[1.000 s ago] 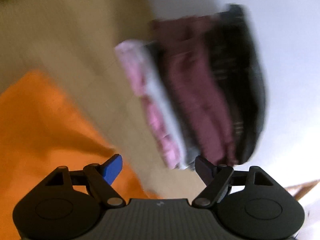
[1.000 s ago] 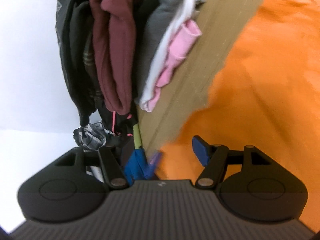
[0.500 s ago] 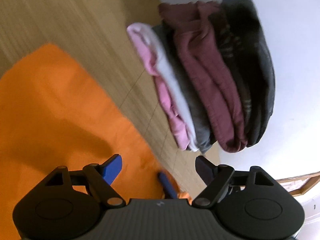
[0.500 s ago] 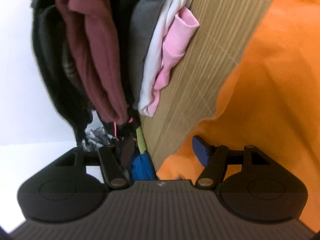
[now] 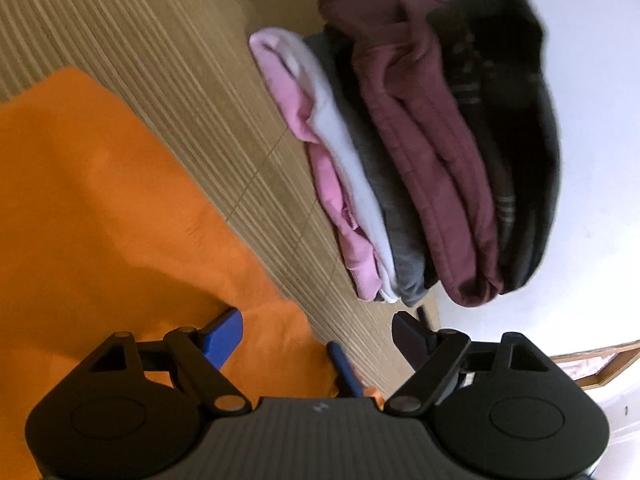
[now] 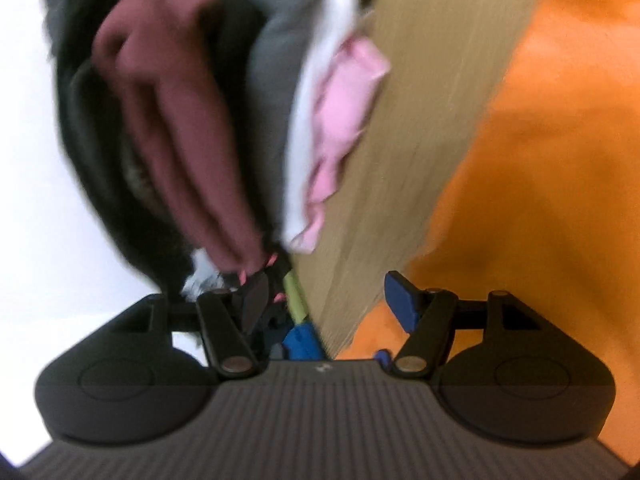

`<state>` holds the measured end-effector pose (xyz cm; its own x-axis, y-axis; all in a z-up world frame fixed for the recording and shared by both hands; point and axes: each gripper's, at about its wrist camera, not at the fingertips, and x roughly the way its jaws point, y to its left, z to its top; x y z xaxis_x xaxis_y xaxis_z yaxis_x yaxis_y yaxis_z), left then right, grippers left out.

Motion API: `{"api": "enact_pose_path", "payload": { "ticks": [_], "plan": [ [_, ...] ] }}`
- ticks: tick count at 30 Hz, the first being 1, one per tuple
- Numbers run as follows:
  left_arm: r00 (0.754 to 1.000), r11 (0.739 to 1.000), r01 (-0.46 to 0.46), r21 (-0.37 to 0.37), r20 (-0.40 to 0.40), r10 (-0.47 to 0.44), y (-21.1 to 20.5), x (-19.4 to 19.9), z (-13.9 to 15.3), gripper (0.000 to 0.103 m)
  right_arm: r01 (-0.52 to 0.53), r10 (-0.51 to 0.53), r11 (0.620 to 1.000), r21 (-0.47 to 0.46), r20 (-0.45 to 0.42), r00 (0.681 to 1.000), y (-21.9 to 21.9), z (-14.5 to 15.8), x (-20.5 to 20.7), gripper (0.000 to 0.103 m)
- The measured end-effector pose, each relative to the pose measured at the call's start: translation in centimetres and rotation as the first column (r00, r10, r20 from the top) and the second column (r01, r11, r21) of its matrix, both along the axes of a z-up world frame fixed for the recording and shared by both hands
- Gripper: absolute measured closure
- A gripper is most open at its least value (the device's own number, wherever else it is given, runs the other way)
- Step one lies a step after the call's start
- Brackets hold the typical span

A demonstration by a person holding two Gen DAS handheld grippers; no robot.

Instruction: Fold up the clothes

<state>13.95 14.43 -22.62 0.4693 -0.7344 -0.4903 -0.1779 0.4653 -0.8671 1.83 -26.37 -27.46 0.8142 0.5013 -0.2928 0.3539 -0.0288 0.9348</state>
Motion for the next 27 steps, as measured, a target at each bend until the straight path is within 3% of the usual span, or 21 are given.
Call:
{"api": "enact_pose_path", "payload": {
  "ticks": [4, 9, 12, 13, 14, 15, 18, 19, 20, 23, 24, 25, 26, 27],
  "plan": [
    [1.000, 0.999, -0.020, -0.045, -0.019, 0.019, 0.9, 1.3, -0.5, 0.020, 0.119, -0.119, 0.993, 0.026, -0.017, 0.993, -3.5, -0.5, -2.0, 0.038],
    [0.993, 0.993, -0.120, -0.002, 0.019, 0.120, 4.9, -0.6, 1.4, 0.020, 0.228, -0.238, 0.962, -0.149, -0.053, 0.970, -8.8, 1.6, -6.1, 0.038],
    [0.987, 0.987, -0.132, 0.088, 0.102, 0.123, 8.1, -4.0, 4.3, 0.018, 0.147, -0.202, 0.873, -0.465, -0.071, 0.977, -10.2, 5.1, -9.3, 0.036],
    [0.986, 0.983, -0.118, 0.143, 0.132, 0.099, 9.0, -5.3, 5.4, 0.017, 0.088, -0.159, 0.828, -0.554, -0.081, 0.984, -9.8, 6.1, -10.3, 0.036],
    [0.984, 0.970, -0.097, 0.223, 0.168, 0.060, 9.6, -6.9, 6.6, 0.017, 0.028, -0.113, 0.769, -0.639, -0.094, 0.989, -9.3, 7.1, -11.4, 0.036],
    [0.979, 0.947, -0.076, 0.312, 0.203, 0.012, 10.0, -8.3, 7.8, 0.016, -0.055, -0.032, 0.667, -0.743, -0.103, 0.994, -7.8, 8.3, -12.7, 0.036],
    [0.941, 0.843, -0.001, 0.538, 0.287, -0.182, 10.5, -12.7, 10.6, 0.010, -0.244, 0.207, 0.299, -0.923, -0.187, 0.960, -2.4, 10.6, -16.6, 0.035],
    [0.923, 0.818, 0.025, 0.574, 0.302, -0.240, 10.7, -14.1, 11.1, 0.007, -0.282, 0.278, 0.165, -0.945, -0.230, 0.933, -0.4, 11.2, -18.0, 0.035],
    [0.913, 0.814, 0.055, 0.579, 0.301, -0.276, 10.9, -15.4, 11.2, 0.007, -0.297, 0.353, 0.065, -0.953, -0.257, 0.900, 1.6, 11.5, -19.5, 0.036],
    [0.912, 0.791, 0.084, 0.606, 0.273, -0.307, 11.8, -18.7, 11.0, 0.007, -0.257, 0.533, -0.171, -0.951, -0.308, 0.788, 6.2, 12.2, -23.7, 0.038],
    [0.904, 0.769, 0.083, 0.634, 0.278, -0.326, 11.8, -19.9, 10.9, 0.007, -0.236, 0.572, -0.256, -0.938, -0.343, 0.745, 7.6, 12.2, -24.6, 0.038],
    [0.888, 0.733, 0.082, 0.675, 0.285, -0.362, 11.5, -21.0, 11.0, 0.007, -0.208, 0.605, -0.338, -0.918, -0.381, 0.700, 8.9, 12.1, -25.6, 0.038],
    [0.861, 0.682, 0.086, 0.726, 0.290, -0.418, 10.9, -22.1, 11.0, 0.007, -0.175, 0.630, -0.415, -0.893, -0.421, 0.653, 10.2, 12.0, -26.5, 0.038],
    [0.813, 0.609, 0.094, 0.788, 0.292, -0.503, 10.0, -23.3, 11.1, 0.007, -0.152, 0.636, -0.483, -0.862, -0.465, 0.615, 11.1, 11.5, -26.8, 0.038]
  ]
}}
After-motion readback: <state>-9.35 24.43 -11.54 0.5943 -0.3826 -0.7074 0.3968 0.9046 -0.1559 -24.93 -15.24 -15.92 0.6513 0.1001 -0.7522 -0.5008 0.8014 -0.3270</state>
